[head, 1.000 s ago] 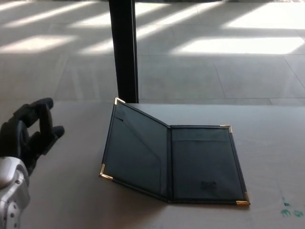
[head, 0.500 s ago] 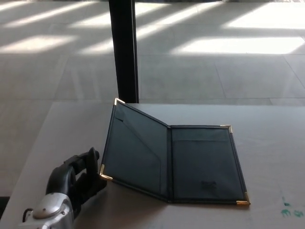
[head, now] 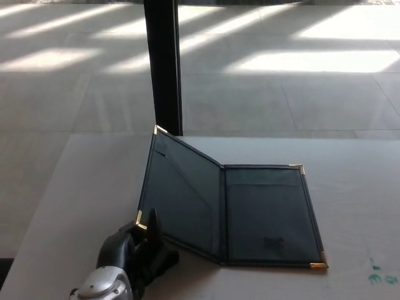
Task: The robot uses its left hand to push the cover of the diary kept in the middle of the desk to close it
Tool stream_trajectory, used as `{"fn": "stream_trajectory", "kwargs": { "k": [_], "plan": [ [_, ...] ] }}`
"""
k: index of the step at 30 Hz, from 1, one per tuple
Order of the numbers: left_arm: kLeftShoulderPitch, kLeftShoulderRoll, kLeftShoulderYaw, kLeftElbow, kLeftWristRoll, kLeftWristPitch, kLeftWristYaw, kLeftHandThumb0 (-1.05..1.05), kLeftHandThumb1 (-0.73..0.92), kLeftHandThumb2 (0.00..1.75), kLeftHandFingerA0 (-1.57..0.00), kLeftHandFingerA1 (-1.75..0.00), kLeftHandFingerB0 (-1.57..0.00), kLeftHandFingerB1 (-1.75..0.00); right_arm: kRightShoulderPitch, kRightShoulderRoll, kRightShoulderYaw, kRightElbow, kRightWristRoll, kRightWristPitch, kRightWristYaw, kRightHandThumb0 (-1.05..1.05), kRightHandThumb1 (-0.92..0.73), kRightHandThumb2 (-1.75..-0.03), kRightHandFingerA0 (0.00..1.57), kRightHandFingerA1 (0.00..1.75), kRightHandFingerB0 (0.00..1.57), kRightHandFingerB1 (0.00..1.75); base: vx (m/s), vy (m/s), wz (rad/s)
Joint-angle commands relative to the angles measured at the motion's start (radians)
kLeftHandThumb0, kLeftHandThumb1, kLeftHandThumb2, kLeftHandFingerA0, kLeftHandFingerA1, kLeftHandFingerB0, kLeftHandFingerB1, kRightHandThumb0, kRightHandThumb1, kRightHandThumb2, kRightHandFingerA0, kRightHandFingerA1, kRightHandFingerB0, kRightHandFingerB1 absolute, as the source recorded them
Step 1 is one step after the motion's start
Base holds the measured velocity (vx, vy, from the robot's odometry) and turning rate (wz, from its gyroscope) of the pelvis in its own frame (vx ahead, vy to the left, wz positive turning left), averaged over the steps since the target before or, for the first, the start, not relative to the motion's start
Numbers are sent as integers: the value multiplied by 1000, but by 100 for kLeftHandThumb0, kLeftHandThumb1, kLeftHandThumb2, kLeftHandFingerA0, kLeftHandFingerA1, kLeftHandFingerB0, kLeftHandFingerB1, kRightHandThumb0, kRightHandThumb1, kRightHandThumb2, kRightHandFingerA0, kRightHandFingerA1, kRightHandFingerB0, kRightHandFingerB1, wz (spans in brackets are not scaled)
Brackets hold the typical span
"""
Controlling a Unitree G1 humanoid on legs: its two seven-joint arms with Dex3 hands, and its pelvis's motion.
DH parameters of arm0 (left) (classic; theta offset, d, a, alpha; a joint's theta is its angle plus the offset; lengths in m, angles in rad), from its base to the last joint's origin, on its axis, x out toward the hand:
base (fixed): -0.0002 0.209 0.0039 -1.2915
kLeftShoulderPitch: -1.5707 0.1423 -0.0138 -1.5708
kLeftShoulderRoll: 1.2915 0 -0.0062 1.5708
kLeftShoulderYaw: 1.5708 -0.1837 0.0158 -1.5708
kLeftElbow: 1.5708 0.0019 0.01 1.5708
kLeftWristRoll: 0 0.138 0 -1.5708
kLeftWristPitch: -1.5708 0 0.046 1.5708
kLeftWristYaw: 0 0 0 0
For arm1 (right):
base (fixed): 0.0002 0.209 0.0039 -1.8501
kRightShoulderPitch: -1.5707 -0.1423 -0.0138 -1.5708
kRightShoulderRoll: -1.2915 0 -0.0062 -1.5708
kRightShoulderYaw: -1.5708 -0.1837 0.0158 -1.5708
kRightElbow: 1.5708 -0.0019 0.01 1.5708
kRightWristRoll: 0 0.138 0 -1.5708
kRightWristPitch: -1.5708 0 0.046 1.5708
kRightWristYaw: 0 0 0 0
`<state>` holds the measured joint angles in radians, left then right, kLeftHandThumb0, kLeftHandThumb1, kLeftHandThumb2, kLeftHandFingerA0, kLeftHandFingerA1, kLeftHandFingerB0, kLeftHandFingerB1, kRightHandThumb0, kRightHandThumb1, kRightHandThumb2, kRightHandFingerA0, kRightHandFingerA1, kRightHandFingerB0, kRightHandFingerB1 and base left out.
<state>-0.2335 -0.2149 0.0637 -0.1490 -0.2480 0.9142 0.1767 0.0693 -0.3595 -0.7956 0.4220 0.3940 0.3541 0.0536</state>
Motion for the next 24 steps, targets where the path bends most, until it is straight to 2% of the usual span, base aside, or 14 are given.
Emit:
{"fn": "stream_trajectory", "kwargs": {
  "k": [1,6,9,10,13,14,15,16,20,21,23,24],
  "plan": [
    [-126,-120,-14,10,-21,44,60,-95,92,81,-40,-51,-29,-46,11,-24,-8,-12,19,5,-11,-99,-92,-68,40,105,31,51,0,0,0],
    [-233,-161,-30,11,-28,42,62,-96,92,83,-36,-53,-27,-47,24,-19,-5,-14,11,5,-32,-99,-91,-68,44,102,34,50,0,0,0],
    [-330,-167,-34,21,-10,63,85,-94,92,84,-43,-51,-29,-46,34,-17,-5,-31,21,6,-21,-99,-91,-68,42,104,32,51,0,0,5],
    [-377,-163,-38,26,-6,64,83,-94,92,84,-38,-51,-28,-46,34,-17,-7,-36,25,13,-24,-99,-91,-68,43,106,31,52,0,0,0],
    [-457,-136,-76,24,12,44,68,-93,92,79,-42,-51,-33,-48,26,-21,-7,-29,29,10,-15,-99,-91,-68,41,107,30,51,0,0,0],
    [-482,-121,-104,8,26,65,70,-94,92,84,-44,-50,-30,-45,25,-22,-1,-28,23,7,-15,-99,-92,-68,41,106,30,51,0,0,0],
    [-492,-109,-124,-11,31,72,62,-88,80,120,-39,-56,-28,-52,19,-26,2,-16,20,-1,-12,-99,-91,-68,41,105,30,50,0,0,0],
    [-497,-94,-154,-32,40,71,52,-94,92,80,-43,-46,-34,-46,15,-28,6,-11,16,-4,-11,-99,-92,-68,42,103,31,50,0,0,0],
    [-472,6,-392,-179,117,12,-1,-98,92,77,-41,-51,-33,-48,6,-37,25,-24,-1,4,-19,-100,-91,-68,45,101,32,50,0,0,0],
    [-458,39,-454,-211,136,9,-7,-95,92,86,-41,-57,-30,-48,3,-41,27,-22,0,5,-14,-99,-91,-68,42,101,30,49,0,0,0],
    [-440,98,-578,-270,167,39,-13,-96,92,85,-43,-59,-30,-48,-15,-51,37,-17,-3,11,-11,-99,-91,-68,43,101,32,49,0,0,0],
    [-422,115,-639,-288,184,38,-6,-92,92,81,-58,-77,-37,-53,-21,-52,41,-16,-6,13,-16,-100,-91,-68,45,103,33,50,0,0,0]
  ]
}}
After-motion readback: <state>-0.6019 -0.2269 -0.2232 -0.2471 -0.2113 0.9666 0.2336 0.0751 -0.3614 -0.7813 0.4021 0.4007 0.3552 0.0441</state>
